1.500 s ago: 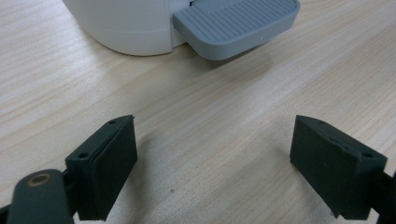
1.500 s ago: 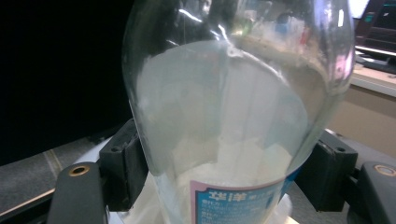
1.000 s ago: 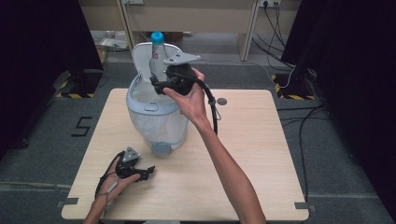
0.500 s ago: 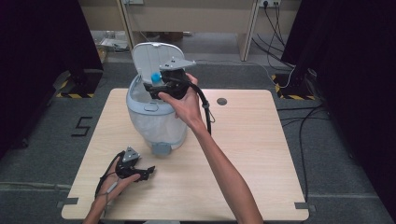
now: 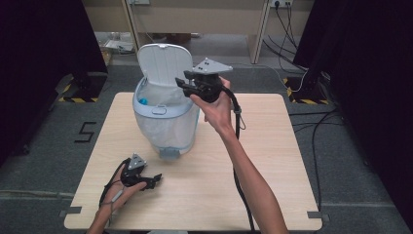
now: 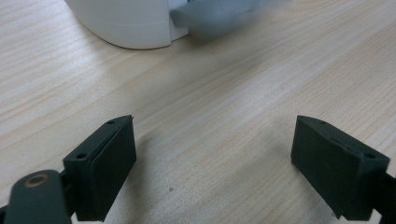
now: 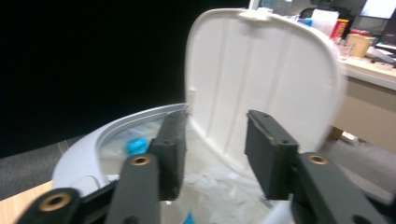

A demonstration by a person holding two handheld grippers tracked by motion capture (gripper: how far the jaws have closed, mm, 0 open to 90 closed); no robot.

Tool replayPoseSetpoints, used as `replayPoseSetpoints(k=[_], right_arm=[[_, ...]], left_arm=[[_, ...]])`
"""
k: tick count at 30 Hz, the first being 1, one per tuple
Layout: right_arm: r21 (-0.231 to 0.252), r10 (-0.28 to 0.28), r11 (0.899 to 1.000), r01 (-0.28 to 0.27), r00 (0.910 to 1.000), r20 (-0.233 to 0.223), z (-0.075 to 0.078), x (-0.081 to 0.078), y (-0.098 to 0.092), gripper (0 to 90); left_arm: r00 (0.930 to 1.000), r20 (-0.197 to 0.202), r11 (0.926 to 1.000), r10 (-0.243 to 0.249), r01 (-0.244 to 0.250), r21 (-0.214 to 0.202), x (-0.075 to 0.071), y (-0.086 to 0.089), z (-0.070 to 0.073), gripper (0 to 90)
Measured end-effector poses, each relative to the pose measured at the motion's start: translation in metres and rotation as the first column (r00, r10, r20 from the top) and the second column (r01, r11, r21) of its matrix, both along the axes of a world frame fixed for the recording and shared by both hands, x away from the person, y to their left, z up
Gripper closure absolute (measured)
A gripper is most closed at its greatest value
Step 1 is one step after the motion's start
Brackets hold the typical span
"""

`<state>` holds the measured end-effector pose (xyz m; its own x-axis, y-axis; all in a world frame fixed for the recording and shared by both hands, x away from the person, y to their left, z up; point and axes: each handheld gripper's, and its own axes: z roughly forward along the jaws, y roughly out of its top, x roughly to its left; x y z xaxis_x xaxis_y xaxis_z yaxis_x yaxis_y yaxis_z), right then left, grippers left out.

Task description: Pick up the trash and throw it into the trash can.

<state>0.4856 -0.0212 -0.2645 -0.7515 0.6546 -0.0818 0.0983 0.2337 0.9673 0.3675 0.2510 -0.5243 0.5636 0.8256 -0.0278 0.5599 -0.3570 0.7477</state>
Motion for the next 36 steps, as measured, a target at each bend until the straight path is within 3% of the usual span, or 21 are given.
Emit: replayPoseSetpoints(k=[8, 15, 36], right_arm=[[0.004, -0.019, 1.0, 0.019, 0.9997, -0.017, -0.008, 0.007, -0.017, 74.2], [0.019, -0.056, 0.998, 0.056, 0.9982, -0.022, -0.009, 0.012, -0.028, 74.2], [0.029, -0.099, 0.995, 0.1, 0.9949, -0.018, -0.011, 0.019, -0.042, 74.2]], left_arm=[[1.0, 0.0, 1.0, 0.0, 0.0, 0.001, 0.0, 0.0, 0.0, 12.9], [1.0, 0.0, 1.0, 0.0, 0.0, 0.002, 0.0, 0.0, 0.0, 13.0], [1.0, -0.001, 1.0, 0.001, -0.001, 0.001, 0.0, 0.0, 0.0, 13.0]])
